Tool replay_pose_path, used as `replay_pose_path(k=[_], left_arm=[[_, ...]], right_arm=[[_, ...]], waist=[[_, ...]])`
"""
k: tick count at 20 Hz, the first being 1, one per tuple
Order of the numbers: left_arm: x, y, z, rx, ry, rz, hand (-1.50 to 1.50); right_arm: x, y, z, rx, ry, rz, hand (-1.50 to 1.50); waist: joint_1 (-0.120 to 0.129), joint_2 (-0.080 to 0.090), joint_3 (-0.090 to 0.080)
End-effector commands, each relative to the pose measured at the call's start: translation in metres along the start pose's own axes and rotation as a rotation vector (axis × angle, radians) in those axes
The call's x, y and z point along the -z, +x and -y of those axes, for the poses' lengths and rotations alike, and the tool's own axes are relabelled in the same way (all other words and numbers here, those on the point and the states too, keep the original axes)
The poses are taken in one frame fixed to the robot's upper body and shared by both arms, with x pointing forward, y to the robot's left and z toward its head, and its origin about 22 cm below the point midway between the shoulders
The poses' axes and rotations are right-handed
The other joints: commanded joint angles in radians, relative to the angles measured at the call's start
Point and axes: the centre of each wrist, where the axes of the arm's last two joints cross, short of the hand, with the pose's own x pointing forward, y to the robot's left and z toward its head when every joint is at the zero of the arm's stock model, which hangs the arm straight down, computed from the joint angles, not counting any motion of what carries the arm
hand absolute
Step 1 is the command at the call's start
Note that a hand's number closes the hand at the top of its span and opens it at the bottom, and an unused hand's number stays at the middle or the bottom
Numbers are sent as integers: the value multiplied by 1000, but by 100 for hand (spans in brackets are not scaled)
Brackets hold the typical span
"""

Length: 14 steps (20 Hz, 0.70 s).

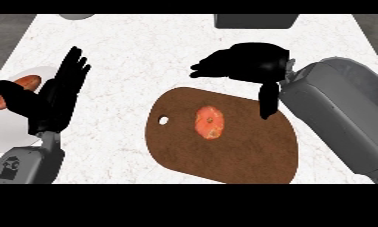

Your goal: Pick the squash from the cutting board and place it in the pan

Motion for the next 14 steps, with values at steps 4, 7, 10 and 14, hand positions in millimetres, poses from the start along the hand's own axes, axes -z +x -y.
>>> replay_pose_path(k=[4,7,10,14], left_arm=[[0,-10,-21,1,17,-3,0],[-9,-5,-6,-10,13,-1,0],[-6,5,0,-1,13,-14,0],[-8,13,6,-13,9,0,0]], right_arm=[[1,19,-7,-101,110,-27,-150],[-9,30,-18,-194,138,-53,-150],[-3,58,-14,-277,94,-93,-150],[4,62,-25,-298,77,-134,-150]], waist=[[-7,0,0],[-7,-1,1],[-10,-2,1],[-4,0,1]])
